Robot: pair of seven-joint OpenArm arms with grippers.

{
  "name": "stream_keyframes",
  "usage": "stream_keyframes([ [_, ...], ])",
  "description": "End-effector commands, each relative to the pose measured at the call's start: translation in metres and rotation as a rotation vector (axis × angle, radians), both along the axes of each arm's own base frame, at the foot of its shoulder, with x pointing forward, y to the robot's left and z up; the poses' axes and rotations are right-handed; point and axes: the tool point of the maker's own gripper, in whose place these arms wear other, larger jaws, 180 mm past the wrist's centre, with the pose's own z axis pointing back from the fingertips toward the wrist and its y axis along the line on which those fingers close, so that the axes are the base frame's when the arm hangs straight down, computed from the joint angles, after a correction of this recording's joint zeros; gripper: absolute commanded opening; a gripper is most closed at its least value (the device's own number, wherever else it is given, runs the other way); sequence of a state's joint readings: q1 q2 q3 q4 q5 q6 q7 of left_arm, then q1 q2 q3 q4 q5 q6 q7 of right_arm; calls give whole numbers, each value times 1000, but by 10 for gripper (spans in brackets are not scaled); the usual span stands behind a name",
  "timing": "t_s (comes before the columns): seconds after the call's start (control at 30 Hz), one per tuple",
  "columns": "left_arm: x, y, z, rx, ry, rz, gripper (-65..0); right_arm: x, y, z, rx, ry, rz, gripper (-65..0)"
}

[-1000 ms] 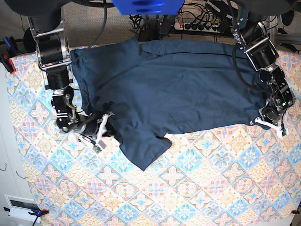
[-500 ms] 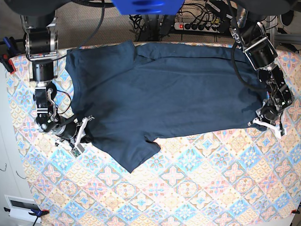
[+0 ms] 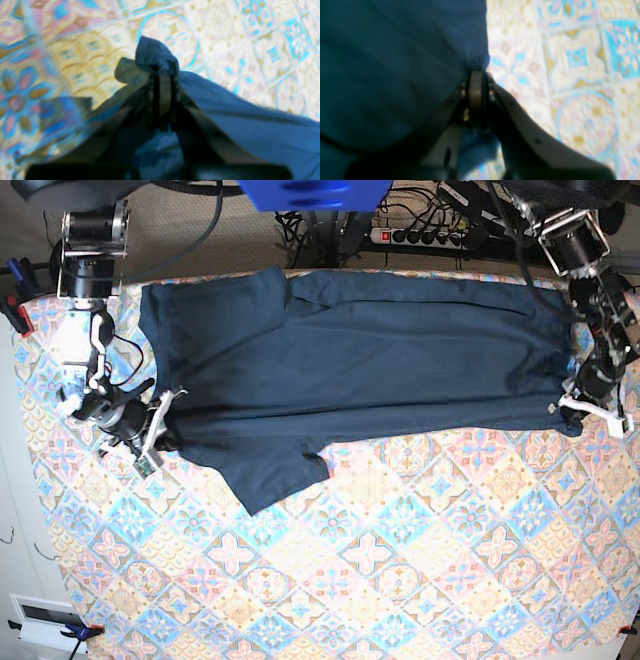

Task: Layout the t-shirt on the table in an organized manner, then fold the t-shirt properly
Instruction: 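Lay the hem over the collar edge with both grippers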

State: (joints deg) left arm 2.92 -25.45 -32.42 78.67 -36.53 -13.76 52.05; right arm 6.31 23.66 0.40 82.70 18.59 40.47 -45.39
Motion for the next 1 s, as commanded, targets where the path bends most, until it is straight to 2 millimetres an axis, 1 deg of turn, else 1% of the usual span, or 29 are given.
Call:
stream_keyframes([
  [0.0,7,6,21,29,-58,-7,-650,7,-13,20,-17,-56,-22,-641],
  [0.07,0,2,18,21,-54,-16,-650,-3,-18,22,-36,-56,-30,-641],
  [0.13,-8,-1,15,12,-44,-22,-650,-14,-18,23,-54,-54,-25,-641],
  [0.23,-19,-5,19,24,-43,-46,-650,-32,-23,25,-78,-53,-31,-641],
  [0.3,-25,-11,23,24,-49,-66,-650,-44,-27,27,-97,-52,-37,-641],
  [0.43,-41,-16,20,39,-22,-92,-650,-61,-26,32,-129,-49,-28,-641],
  [0.5,-49,-18,19,48,-9,-100,-650,-68,-31,33,-148,-47,-28,-641],
  [0.7,-72,-27,18,78,33,-142,-650,-88,-41,22,-188,8,-13,-641],
  [0.83,-84,-26,10,80,71,-143,-650,-102,-45,13,-200,48,-6,-642],
  [0.97,-95,-25,2,82,103,-142,-650,-107,-48,8,-213,72,-2,-642],
])
